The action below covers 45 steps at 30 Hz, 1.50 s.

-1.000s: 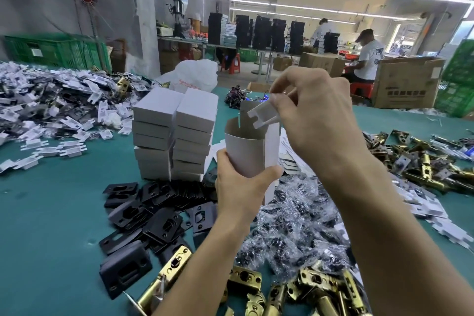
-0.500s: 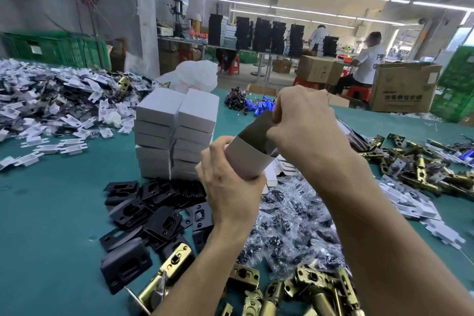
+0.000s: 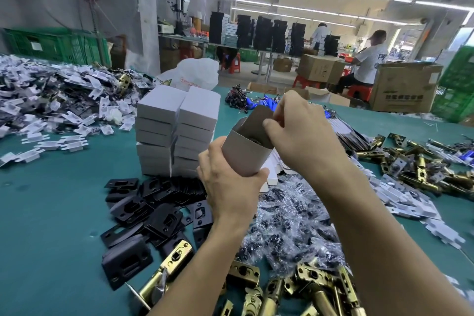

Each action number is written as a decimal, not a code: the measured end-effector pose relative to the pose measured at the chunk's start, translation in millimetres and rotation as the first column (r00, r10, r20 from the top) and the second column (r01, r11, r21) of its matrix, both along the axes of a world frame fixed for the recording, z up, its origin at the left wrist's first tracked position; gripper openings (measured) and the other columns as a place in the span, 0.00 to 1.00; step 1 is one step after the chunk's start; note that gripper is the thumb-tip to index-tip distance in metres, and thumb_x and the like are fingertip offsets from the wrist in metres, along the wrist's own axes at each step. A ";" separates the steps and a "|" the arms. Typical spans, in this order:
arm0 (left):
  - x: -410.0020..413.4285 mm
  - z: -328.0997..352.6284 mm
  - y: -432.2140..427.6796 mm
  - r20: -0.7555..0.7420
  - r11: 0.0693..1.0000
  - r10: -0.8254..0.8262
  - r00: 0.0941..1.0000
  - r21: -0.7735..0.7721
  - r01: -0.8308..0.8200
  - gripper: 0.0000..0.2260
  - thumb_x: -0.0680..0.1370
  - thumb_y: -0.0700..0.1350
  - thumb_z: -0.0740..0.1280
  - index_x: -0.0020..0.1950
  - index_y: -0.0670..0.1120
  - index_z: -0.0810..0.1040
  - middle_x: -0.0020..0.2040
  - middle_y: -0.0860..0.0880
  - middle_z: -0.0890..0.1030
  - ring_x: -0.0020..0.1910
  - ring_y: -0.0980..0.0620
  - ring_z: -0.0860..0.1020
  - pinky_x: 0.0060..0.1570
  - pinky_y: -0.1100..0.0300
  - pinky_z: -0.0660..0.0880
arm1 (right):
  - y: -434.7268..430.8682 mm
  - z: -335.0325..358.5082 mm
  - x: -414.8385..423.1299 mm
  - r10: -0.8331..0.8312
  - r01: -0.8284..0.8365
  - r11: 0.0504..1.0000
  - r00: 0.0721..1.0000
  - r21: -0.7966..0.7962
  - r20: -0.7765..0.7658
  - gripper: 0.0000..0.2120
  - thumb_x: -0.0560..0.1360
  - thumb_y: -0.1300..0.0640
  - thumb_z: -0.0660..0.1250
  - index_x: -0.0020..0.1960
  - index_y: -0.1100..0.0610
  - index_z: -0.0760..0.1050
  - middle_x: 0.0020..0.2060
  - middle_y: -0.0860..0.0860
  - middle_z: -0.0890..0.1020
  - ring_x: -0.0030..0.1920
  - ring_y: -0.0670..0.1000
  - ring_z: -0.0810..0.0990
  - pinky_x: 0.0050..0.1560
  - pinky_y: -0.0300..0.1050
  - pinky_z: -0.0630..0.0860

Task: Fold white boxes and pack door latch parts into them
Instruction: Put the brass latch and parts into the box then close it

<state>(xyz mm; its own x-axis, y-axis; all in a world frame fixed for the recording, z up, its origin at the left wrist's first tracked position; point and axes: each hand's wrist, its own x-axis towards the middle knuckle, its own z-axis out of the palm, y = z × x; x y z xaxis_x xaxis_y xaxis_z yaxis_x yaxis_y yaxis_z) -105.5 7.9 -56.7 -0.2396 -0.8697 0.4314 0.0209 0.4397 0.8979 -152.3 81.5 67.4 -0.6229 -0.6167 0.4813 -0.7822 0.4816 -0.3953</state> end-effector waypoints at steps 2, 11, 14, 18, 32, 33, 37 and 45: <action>0.2 0.9 -0.5 -0.001 0.999 -0.019 1.000 0.035 0.019 0.36 0.61 0.46 0.84 0.58 0.61 0.65 0.54 0.58 0.66 0.57 0.54 0.66 0.46 0.62 0.68 | 4.0 1.0 -1.3 0.038 -0.040 0.999 0.998 -0.034 -0.058 0.05 0.78 0.57 0.61 0.51 0.57 0.67 0.44 0.57 0.78 0.46 0.62 0.73 0.44 0.56 0.72; 1.7 1.4 -3.9 0.067 0.998 0.040 0.997 0.036 -0.043 0.35 0.62 0.47 0.82 0.63 0.56 0.69 0.55 0.56 0.67 0.57 0.52 0.66 0.45 0.57 0.67 | 5.7 -13.8 -7.0 0.185 -0.182 0.982 0.981 0.048 -0.061 0.03 0.77 0.58 0.60 0.50 0.54 0.70 0.42 0.53 0.80 0.47 0.59 0.76 0.46 0.57 0.76; 3.1 3.2 -10.0 0.043 0.994 0.064 0.997 0.083 -0.067 0.35 0.63 0.47 0.81 0.66 0.53 0.68 0.55 0.55 0.68 0.56 0.50 0.66 0.48 0.58 0.65 | 4.6 -17.8 -6.0 0.161 -0.208 0.934 0.971 -0.290 -0.178 0.01 0.74 0.59 0.64 0.44 0.54 0.73 0.33 0.48 0.79 0.36 0.54 0.77 0.37 0.52 0.75; 10.0 9.3 -23.8 -0.006 0.988 0.109 0.994 0.111 -0.107 0.36 0.64 0.46 0.81 0.67 0.51 0.68 0.55 0.54 0.68 0.55 0.51 0.64 0.50 0.58 0.64 | 5.3 -42.4 -20.9 0.047 -0.024 0.988 0.988 -0.156 0.148 0.05 0.72 0.56 0.64 0.38 0.54 0.72 0.31 0.48 0.79 0.35 0.51 0.78 0.38 0.49 0.76; 23.5 20.7 -49.5 -0.043 0.977 0.195 0.980 0.094 -0.191 0.38 0.65 0.45 0.81 0.71 0.51 0.67 0.58 0.52 0.68 0.57 0.47 0.65 0.49 0.59 0.62 | -65.0 -143.4 27.4 0.135 -0.202 0.824 0.977 0.529 0.162 0.20 0.76 0.44 0.63 0.61 0.57 0.72 0.57 0.57 0.71 0.60 0.60 0.72 0.47 0.50 0.67; 22.9 21.0 -48.9 -0.048 0.978 0.194 0.980 0.091 -0.189 0.38 0.65 0.45 0.80 0.71 0.51 0.67 0.58 0.52 0.68 0.58 0.46 0.66 0.50 0.58 0.62 | -66.6 -144.9 29.3 0.136 -0.204 0.841 0.976 0.501 0.170 0.19 0.77 0.47 0.63 0.62 0.57 0.71 0.58 0.58 0.71 0.60 0.61 0.72 0.46 0.50 0.66; 23.1 23.0 -47.3 -0.065 0.981 0.182 0.981 0.081 -0.177 0.38 0.66 0.46 0.80 0.73 0.51 0.67 0.64 0.47 0.72 0.61 0.42 0.68 0.57 0.52 0.69 | -68.8 -146.8 31.2 0.222 -0.284 0.852 0.957 0.440 0.188 0.09 0.77 0.55 0.61 0.55 0.59 0.69 0.54 0.60 0.76 0.56 0.62 0.75 0.46 0.48 0.68; 17.7 22.7 -40.3 -0.064 0.991 0.131 0.989 0.024 -0.130 0.37 0.67 0.46 0.80 0.72 0.52 0.67 0.62 0.50 0.73 0.62 0.44 0.69 0.57 0.51 0.69 | -24.3 -96.8 -6.1 0.106 -0.128 0.992 0.805 -0.003 0.584 0.04 0.72 0.60 0.72 0.45 0.54 0.80 0.36 0.51 0.85 0.34 0.50 0.84 0.30 0.39 0.76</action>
<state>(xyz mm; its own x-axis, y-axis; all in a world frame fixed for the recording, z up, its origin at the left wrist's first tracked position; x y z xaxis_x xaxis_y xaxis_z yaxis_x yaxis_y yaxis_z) -87.7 -32.5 -34.0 -0.0954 -0.9004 0.4246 0.0236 0.4244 0.9052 -158.4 57.2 -29.4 -0.7015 -0.7121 0.0290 -0.4619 0.4234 -0.7793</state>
